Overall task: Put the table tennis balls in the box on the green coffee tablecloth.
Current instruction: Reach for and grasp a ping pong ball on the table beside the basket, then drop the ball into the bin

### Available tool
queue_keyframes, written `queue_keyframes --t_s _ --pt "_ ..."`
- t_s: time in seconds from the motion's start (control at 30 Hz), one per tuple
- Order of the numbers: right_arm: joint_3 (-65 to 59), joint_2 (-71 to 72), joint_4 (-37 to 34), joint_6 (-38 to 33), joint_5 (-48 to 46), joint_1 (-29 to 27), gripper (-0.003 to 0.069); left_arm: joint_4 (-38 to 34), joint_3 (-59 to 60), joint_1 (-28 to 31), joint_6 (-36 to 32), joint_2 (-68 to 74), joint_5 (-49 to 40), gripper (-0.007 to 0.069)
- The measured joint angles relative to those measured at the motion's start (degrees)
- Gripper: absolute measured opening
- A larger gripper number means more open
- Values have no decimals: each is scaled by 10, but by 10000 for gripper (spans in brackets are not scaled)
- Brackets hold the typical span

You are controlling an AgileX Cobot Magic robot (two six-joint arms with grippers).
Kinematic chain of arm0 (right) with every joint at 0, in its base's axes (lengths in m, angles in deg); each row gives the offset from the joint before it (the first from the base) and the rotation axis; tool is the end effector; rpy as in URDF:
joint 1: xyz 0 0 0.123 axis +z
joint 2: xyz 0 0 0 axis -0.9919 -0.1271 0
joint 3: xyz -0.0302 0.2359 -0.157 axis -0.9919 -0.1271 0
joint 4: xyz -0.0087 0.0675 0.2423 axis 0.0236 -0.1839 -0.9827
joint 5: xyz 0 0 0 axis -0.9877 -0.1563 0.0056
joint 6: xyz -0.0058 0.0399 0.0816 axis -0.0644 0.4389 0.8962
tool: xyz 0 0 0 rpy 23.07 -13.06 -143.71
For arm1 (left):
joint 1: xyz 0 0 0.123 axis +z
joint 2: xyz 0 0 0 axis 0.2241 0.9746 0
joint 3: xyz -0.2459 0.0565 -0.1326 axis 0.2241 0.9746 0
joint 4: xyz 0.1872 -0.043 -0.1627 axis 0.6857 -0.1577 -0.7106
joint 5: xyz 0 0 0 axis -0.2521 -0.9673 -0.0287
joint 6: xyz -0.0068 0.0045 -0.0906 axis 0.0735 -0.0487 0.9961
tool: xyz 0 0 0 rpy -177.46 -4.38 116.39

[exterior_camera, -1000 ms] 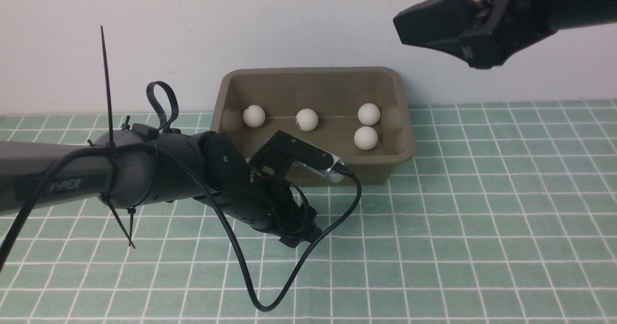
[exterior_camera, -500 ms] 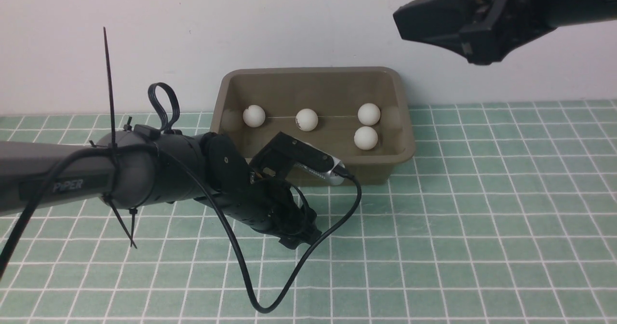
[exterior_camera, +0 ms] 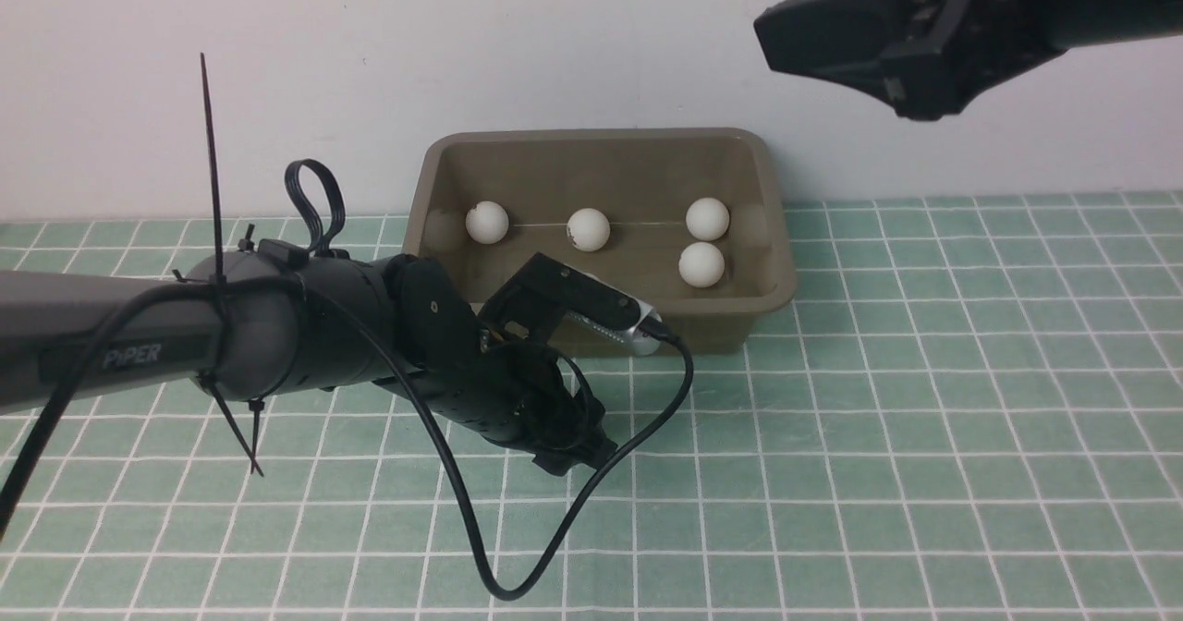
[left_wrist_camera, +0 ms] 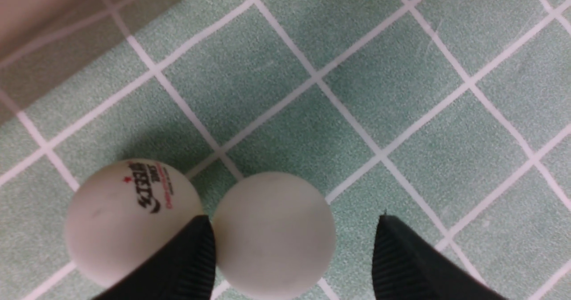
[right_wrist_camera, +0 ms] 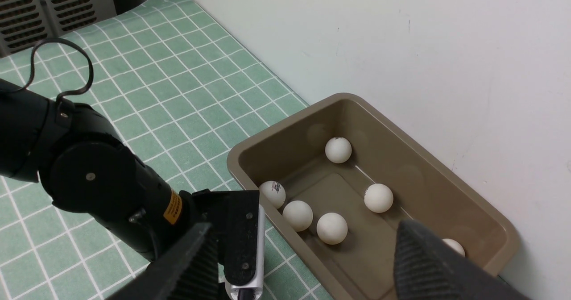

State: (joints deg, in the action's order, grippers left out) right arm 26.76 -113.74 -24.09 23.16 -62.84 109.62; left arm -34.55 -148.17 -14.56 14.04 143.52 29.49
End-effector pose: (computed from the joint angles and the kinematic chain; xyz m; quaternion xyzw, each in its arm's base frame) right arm 0.2228 0.1458 0.4409 -0.4065 0.7583 0.1751 0.4786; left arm 0.3261 -0.1885 0.1573 0.2866 0.9130 -0.1418 0.2533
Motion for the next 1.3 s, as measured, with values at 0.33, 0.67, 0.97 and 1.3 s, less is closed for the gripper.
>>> queue_keyframes --t_s 0.33,0.67,0.97,1.3 --pt "0 0 -2 0 8 0 482 -1 -1 0 -3 22 9 393" --pt "0 0 -2 -1 14 0 481 -2 -1 0 -3 23 12 352" --pt "0 0 -2 -1 34 0 451 -21 -1 -1 -19 -58 10 352" --pt "0 0 -2 -1 37 0 442 -50 -1 -3 -131 -87 185 352"
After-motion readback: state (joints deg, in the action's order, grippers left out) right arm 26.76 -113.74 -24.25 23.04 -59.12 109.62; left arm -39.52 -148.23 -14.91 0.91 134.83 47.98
